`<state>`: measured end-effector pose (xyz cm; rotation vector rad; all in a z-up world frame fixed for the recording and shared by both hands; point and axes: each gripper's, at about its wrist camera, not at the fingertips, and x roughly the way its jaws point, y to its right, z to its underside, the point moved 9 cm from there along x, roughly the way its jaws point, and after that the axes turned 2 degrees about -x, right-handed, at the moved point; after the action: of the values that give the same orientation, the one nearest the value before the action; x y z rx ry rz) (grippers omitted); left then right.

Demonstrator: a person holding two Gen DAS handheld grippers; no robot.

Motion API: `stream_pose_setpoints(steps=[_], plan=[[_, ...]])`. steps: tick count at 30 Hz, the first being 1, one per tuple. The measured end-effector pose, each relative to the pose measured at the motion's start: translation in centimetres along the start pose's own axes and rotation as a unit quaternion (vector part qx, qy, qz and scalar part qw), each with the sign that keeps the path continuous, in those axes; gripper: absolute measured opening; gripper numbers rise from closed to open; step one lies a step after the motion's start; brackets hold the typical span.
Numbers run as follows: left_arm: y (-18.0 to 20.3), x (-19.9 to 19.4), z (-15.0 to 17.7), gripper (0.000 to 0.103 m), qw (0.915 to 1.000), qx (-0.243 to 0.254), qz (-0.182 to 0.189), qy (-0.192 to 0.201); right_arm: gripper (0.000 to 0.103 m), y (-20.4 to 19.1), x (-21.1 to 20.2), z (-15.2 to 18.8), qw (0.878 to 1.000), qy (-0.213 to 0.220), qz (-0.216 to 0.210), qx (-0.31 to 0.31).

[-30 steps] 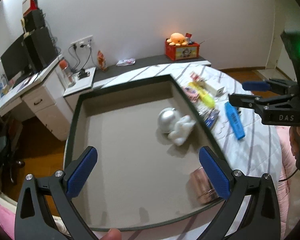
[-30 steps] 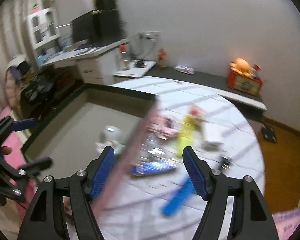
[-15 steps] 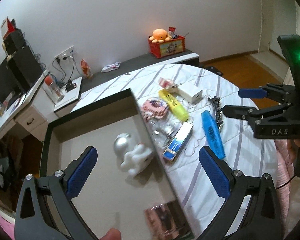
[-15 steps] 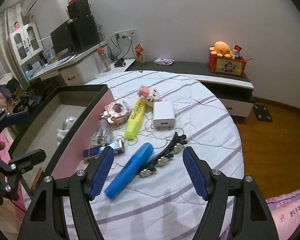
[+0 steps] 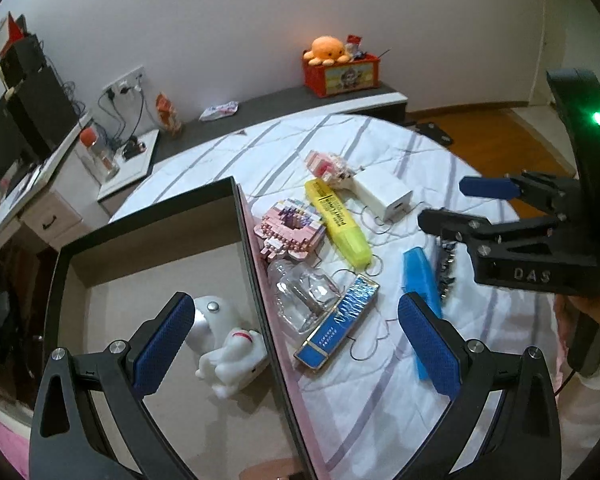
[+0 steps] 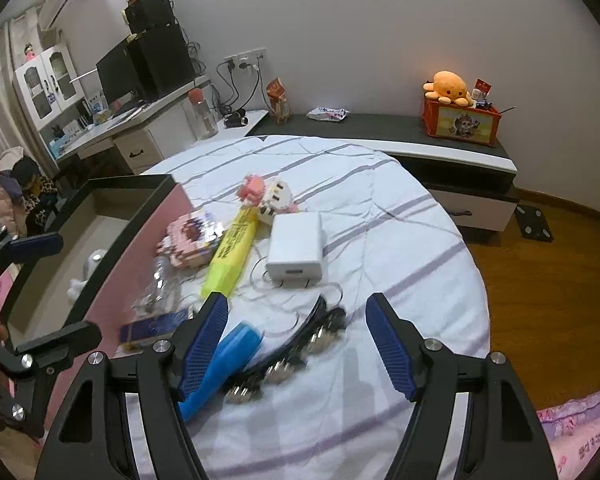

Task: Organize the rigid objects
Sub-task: 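Grasp white charger with right gripper while left gripper moves toward blue highlighter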

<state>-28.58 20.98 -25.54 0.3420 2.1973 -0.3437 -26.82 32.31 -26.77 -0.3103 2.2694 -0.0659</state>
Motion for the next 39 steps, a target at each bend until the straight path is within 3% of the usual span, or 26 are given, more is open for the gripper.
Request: stream_pose_setpoints(steps=[9,19,25,39], plan=[[0.1,1.3,0.1,0.103,0.9995,-0.022,-0.013,-0.021,0.072,-0.1,4.7,-1.5,0.999,-0.039,-0.006,-0.031],[0.5,1.6,0.6,0.103,0.9990,-0.017,-0.030,-0.029,0.044,-0.4,6.6,-2.1,0.995,-0.070,-0.010,-0.071],[0.6,0.8,0.7,0.103,0.9994,-0.018,-0.021,-0.023,0.042,-0.3,6.2,-1.8,0.995,-0.069,-0.014,-0.069],[-1.7,0.3,1.4,0.103,0.9981,-0.030,-0.047,-0.028,0.041,-0.2,6.0,-1.6,0.996,-0.067,-0.017,-0.062]])
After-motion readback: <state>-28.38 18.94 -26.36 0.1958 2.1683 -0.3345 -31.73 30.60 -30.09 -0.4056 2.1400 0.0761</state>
